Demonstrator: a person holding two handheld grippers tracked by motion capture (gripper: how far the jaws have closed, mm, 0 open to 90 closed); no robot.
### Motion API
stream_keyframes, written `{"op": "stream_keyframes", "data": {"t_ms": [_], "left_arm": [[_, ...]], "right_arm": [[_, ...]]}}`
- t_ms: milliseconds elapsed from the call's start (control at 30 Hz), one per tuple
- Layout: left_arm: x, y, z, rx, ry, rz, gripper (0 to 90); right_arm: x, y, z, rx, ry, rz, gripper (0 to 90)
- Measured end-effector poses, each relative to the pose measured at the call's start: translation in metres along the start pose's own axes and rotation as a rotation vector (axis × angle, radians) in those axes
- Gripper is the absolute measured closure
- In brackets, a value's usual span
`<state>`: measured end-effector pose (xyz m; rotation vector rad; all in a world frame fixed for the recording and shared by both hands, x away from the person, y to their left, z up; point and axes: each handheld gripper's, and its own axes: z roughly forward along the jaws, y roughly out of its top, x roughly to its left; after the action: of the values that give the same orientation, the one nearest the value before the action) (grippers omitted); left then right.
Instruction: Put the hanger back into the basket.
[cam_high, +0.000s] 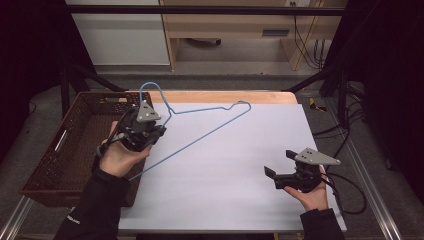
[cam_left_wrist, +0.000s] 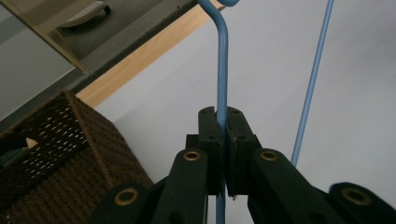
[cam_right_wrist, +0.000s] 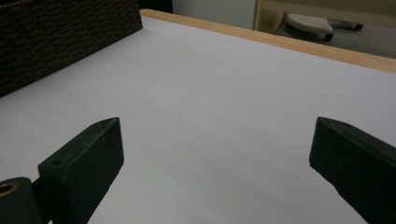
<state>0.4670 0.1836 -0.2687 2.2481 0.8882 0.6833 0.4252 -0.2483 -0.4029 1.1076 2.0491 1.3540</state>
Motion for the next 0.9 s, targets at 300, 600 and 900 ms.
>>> {"op": "stream_keyframes", "data": {"t_ms": [300, 600, 900], "left_arm": [[0.026, -0.004, -0.018, -0.013, 0.042, -0.033, 86.8], [0.054, -0.011, -0.031, -0.008, 0.084, -0.067, 86.8], [0.078, -0.026, -0.037, 0.004, 0.116, -0.104, 86.8]], "right_arm": [[0.000, 0.000, 0.000, 0.001, -0.009, 0.004, 2.5], [0.000, 0.000, 0.001, 0.002, -0.010, 0.003, 2.5], [0.000, 0.000, 0.001, 0.002, -0.009, 0.002, 2.5]]}}
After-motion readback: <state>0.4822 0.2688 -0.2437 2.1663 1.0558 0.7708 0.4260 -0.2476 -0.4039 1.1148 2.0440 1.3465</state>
